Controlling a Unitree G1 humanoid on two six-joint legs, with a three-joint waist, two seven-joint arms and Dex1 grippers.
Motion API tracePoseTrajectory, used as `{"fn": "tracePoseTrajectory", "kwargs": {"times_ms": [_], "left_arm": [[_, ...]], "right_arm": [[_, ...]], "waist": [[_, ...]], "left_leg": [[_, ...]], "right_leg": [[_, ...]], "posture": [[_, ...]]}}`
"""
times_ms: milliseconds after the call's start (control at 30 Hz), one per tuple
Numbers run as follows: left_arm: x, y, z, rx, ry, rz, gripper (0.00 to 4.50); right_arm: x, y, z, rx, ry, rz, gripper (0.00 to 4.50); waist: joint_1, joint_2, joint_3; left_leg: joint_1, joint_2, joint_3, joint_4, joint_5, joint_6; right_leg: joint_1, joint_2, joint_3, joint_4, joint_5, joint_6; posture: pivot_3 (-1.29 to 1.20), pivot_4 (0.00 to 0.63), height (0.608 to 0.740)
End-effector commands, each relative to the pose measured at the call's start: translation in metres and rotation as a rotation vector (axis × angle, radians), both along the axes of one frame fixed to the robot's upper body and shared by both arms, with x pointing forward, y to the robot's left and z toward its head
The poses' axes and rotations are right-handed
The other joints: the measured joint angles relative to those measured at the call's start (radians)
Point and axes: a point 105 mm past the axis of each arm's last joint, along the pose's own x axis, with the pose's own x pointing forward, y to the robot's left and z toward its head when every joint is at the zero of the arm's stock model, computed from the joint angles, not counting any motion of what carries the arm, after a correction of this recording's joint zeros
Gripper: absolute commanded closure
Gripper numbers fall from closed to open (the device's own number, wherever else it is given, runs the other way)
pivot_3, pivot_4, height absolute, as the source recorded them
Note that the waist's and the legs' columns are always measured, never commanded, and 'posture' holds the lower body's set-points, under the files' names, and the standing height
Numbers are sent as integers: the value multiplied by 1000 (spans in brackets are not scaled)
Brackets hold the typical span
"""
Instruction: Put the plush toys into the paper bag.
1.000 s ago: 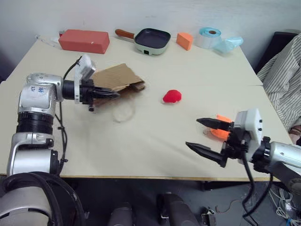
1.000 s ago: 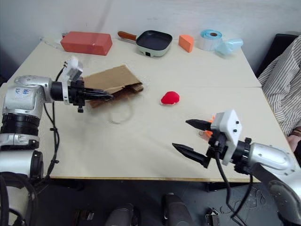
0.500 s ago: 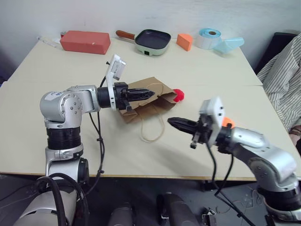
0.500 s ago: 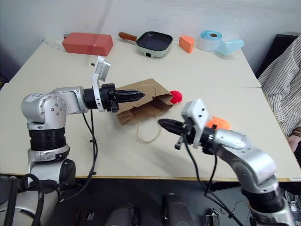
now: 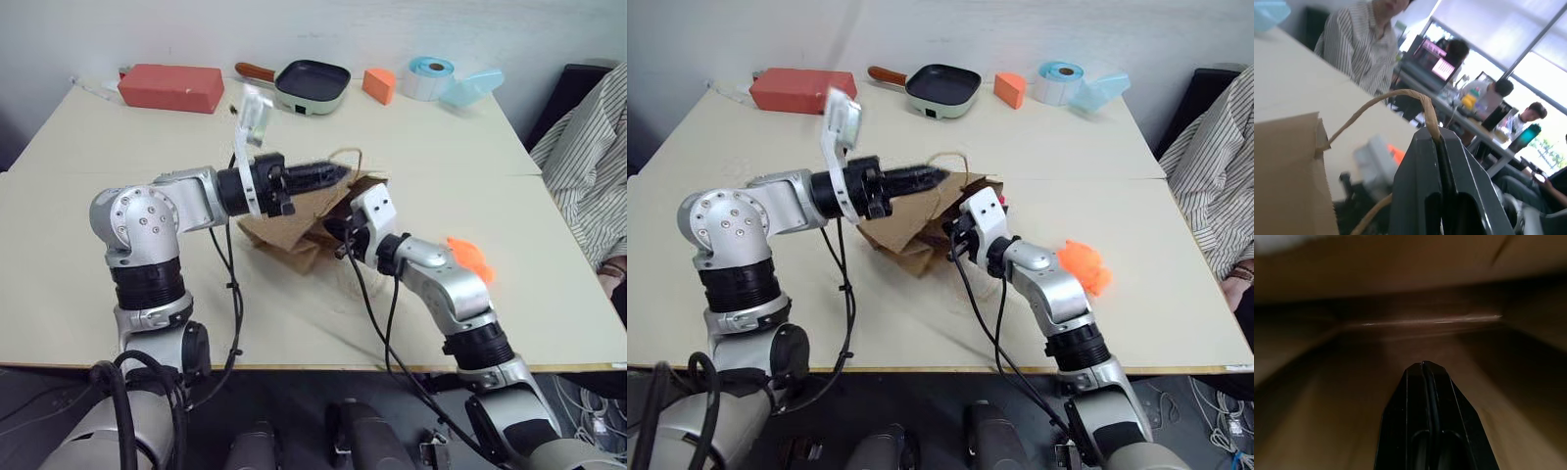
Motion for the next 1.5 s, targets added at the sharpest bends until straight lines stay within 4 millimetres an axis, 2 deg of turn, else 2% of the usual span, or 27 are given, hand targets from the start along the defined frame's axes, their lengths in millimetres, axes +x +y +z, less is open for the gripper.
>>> {"fn": "tracePoseTrajectory", "kwargs": {"times_ms": [33,133,300,433,567,667,733,867,967,1067,1200,1333,1400,1500], "left_arm": [[-8,0,16,-68,-28,-42,4500],[-16,-4,17,-54,-45,-76,4500],[-36,-14,8,11,-90,-181,4500],[-47,-17,-4,70,-104,-247,4500],[-48,-16,-11,101,-110,-250,4500],[-47,-14,-11,94,-115,-240,4500],[-47,-12,-9,83,-121,-227,4500],[-44,-8,1,27,-134,-187,4500],[-38,-4,13,-25,-144,-151,4500],[-28,4,28,-85,-139,-117,4500],[-26,10,38,-115,-132,-128,4500],[-28,4,26,-61,-135,-143,4500],[-27,-1,14,-21,-129,-136,4500],[-27,-5,3,14,-133,-141,4500]], "right_arm": [[-3,10,7,-101,-127,53,4475],[-7,15,0,-195,-158,116,4475],[-28,27,-17,-378,-80,423,4475],[-25,30,-22,-484,2,572,4475],[-19,39,-16,-385,136,630,4475],[-10,43,-14,-247,223,583,4475],[-4,40,-21,-206,263,528,4475],[0,28,-55,-273,316,410,4475],[0,25,-71,-337,301,359,4475],[-5,25,-79,-357,298,341,4475],[-7,22,-81,-382,275,326,4475],[-7,21,-77,-363,254,301,4475],[-8,21,-67,-339,202,296,4475],[-17,23,-41,-253,129,309,4475]], "waist": [[-4,0,0],[-4,0,0],[-6,0,0],[-14,1,0],[-28,1,1],[-29,1,1],[-28,1,1],[-26,1,1],[-27,2,0],[-28,2,0],[-27,3,-1],[-26,3,-1],[-24,3,-1],[-21,3,-1]], "left_leg": [[0,0,0,0,0,0],[1,0,0,-1,1,-1],[1,0,0,0,1,-2],[2,0,0,0,1,-2],[2,0,-1,1,1,-2],[2,0,-1,1,1,-3],[2,0,-1,1,1,-3],[1,0,-1,1,1,-2],[2,0,-1,1,1,-2],[3,0,-1,3,1,-3],[4,0,-1,4,1,-3],[4,0,-1,4,1,-3],[4,0,-1,4,1,-3],[3,0,-2,4,1,-3]], "right_leg": [[0,0,0,0,0,0],[0,0,0,0,0,0],[0,0,0,-1,0,0],[0,0,0,-1,0,0],[0,0,0,-1,0,0],[0,0,-1,0,0,0],[0,0,-1,0,0,0],[0,-1,-1,0,0,0],[1,-1,-1,0,0,0],[2,-1,-1,1,0,0],[3,-1,0,3,0,0],[3,-1,0,3,0,0],[3,-1,-1,2,0,0],[2,-1,-1,2,0,0]], "posture": [[0,150,740],[0,150,740],[0,150,740],[0,150,740],[0,150,740],[0,150,740],[0,150,740],[0,150,740],[0,150,740],[0,150,740],[0,150,740],[0,150,740],[0,150,740],[0,150,740]]}}
